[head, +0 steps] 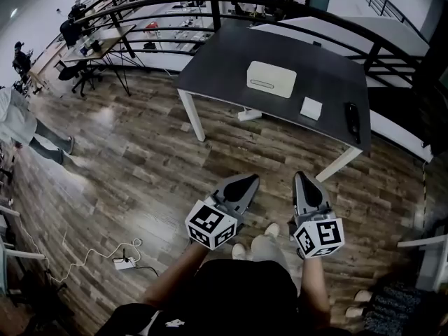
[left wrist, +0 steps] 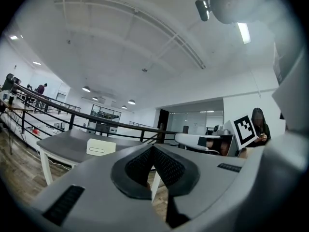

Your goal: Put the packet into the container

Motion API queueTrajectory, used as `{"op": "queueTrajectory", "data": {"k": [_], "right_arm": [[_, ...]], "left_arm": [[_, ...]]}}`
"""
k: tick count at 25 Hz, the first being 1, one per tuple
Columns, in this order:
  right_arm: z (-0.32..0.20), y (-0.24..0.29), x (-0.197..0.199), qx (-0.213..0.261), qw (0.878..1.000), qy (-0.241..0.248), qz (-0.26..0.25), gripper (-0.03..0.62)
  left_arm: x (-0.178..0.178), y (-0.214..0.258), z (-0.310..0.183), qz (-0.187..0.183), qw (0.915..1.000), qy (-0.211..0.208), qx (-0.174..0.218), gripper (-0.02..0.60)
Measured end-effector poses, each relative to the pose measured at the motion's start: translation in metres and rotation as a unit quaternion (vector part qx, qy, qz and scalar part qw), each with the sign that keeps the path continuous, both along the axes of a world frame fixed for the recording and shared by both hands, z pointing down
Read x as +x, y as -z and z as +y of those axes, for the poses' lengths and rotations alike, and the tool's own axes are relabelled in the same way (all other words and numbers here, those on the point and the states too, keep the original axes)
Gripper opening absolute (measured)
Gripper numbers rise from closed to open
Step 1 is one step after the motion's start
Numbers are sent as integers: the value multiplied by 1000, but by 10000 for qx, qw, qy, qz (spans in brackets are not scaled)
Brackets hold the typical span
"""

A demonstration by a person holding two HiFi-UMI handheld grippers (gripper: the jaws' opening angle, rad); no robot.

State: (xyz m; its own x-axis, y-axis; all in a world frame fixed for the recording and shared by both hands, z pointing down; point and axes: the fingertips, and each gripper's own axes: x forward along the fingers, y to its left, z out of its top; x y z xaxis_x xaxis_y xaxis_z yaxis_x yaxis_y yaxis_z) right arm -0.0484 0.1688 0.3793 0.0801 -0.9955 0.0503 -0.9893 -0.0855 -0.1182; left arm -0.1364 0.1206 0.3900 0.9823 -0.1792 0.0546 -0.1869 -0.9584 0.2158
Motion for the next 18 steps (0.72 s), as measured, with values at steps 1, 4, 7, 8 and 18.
{"op": "queueTrajectory", "data": {"k": [1, 4, 7, 8, 18], "right_arm": [[-4, 0, 3, -2, 10000, -23, -14, 3], [-18, 0, 8, -11, 10000, -1, -8, 3], [-32, 2, 12, 1, 10000, 87, 24, 3], [-37, 3, 14, 16, 9999, 107, 32, 3], [-84, -9, 80, -49, 10000, 22, -35, 3]], "left_arm": [[2, 0, -4, 1, 10000, -3, 14, 5], [6, 1, -19, 34, 10000, 42, -23, 5], [13, 1, -34, 40, 10000, 71, -15, 5], [16, 1, -38, 45, 10000, 70, 5, 5], [77, -13, -84, 21, 9996, 87, -265, 5]]}}
